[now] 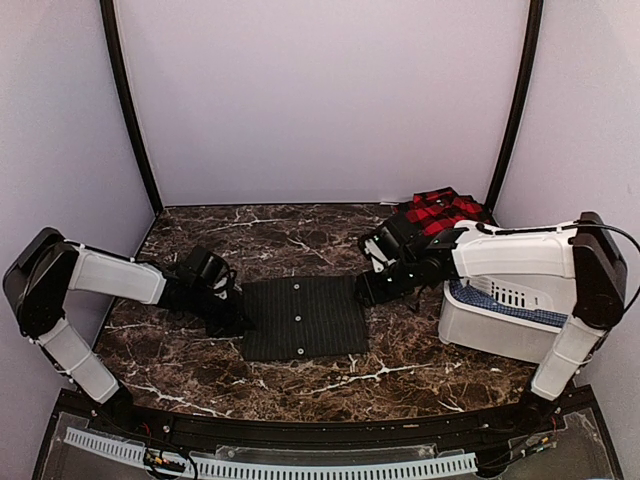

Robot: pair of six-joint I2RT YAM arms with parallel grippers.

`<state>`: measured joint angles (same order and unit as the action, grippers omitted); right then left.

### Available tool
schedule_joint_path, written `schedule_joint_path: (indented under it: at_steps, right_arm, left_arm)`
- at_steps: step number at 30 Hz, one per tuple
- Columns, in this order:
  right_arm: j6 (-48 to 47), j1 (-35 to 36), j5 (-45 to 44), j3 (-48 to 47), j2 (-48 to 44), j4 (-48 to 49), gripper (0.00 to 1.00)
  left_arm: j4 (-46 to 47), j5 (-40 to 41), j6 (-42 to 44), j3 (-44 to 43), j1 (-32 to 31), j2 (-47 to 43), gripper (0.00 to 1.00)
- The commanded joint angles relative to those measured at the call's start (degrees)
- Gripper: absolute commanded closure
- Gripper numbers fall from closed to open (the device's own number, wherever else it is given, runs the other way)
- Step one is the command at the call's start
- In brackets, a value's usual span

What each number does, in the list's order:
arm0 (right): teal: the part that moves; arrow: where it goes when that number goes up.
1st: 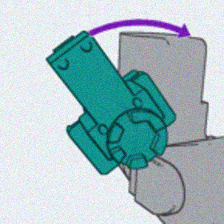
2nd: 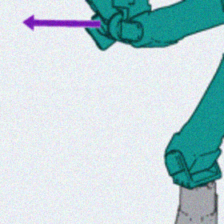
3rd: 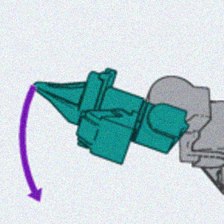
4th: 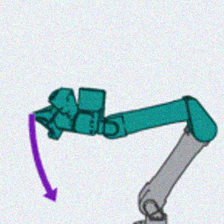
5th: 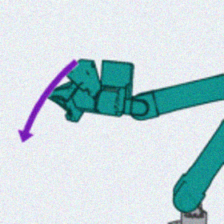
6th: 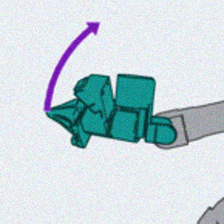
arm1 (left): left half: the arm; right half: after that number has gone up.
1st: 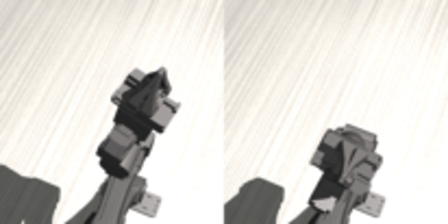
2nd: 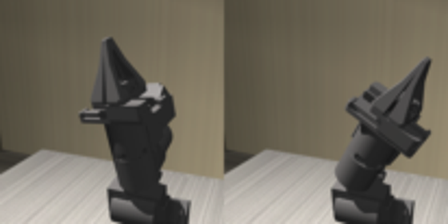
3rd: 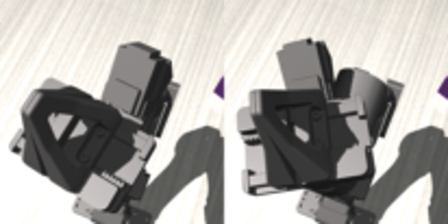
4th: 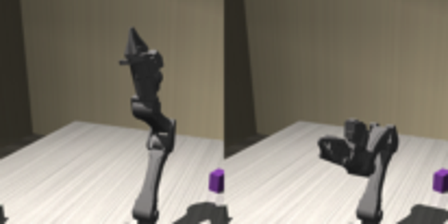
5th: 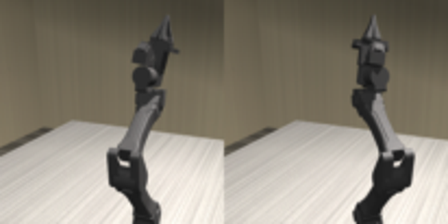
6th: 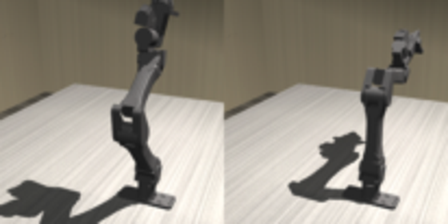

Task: Fold and stack the long sleeve shirts
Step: Pick up the square-folded shirt from the center of the board.

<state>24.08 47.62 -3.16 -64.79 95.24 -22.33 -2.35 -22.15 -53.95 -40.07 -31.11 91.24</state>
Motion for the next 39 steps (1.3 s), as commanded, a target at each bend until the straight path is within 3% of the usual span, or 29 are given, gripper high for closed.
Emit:
schedule_joint_path:
  at_steps: [1, 19, 33, 39]
  right_arm:
    - [-1.5, 0.1, 1.3, -2.1, 3.6, 0.9, 0.45]
    - [-3.5, 3.0, 4.4, -20.7, 22.5, 0.4, 0.51]
    - [-4.2, 7.7, 4.9, -27.7, 32.3, -1.2, 0.60]
    - [-4.2, 10.2, 7.8, -34.4, 38.2, -1.3, 0.61]
  left_arm:
    - [-8.4, 3.1, 6.0, -3.0, 3.0, -5.1, 1.00]
    - [-30.7, 3.1, 25.3, -14.0, 11.9, -12.9, 1.00]
    - [-39.3, 2.6, 31.1, -23.3, 14.3, -14.8, 1.00]
    - [-38.2, -5.4, 29.7, -30.9, 14.3, -12.9, 1.00]
